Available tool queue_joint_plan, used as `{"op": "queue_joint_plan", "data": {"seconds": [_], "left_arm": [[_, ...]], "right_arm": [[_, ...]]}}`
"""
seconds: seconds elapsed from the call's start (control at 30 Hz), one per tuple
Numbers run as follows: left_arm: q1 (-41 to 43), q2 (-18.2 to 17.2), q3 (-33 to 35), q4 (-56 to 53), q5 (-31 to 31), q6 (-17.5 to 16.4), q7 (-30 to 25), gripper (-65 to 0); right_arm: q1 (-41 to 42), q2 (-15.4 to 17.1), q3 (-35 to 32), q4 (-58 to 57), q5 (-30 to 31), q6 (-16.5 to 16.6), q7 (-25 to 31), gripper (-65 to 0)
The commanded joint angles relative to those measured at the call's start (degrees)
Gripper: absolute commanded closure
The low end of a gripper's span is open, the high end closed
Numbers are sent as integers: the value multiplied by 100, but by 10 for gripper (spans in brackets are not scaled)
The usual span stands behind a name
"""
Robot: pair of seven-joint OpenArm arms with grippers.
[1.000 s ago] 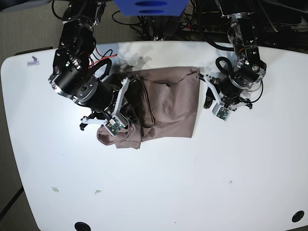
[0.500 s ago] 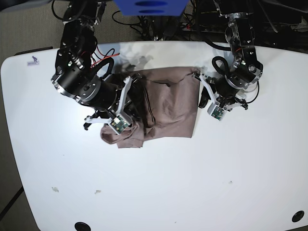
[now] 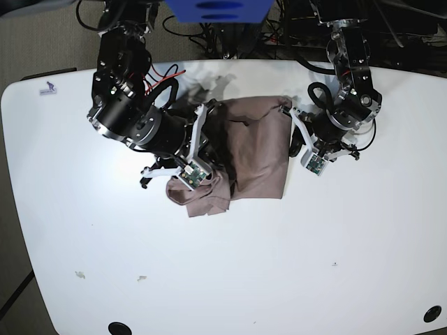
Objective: Fold the T-shirt properly
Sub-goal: 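Release the left gripper and carry the right gripper's edge over the shirt, then lay the held fabric onto the shirt with the right gripper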
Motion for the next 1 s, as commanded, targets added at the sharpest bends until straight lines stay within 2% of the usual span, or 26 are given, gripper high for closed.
{"op": "queue_joint_plan", "data": {"seconds": [0.0,0.23,0.67,0.73,0.97], "left_arm": [[-34,-1,9,60,9,3,-14,-161],[-34,8,9,60,-9,3,-14,-161],[-17,8,9,60,9,3,-14,-161],[-17,8,9,60,9,3,-14,-161],[-25,8,9,60,0,3,-14,-161]], "right_arm": [[87,-34,-116,17,139,6,203,0],[87,-86,-380,-510,130,6,264,0],[96,-157,-1056,-1556,130,6,950,-14],[96,-157,-1188,-1635,130,6,976,-57],[96,-157,-1575,-1706,130,6,994,-359]]}}
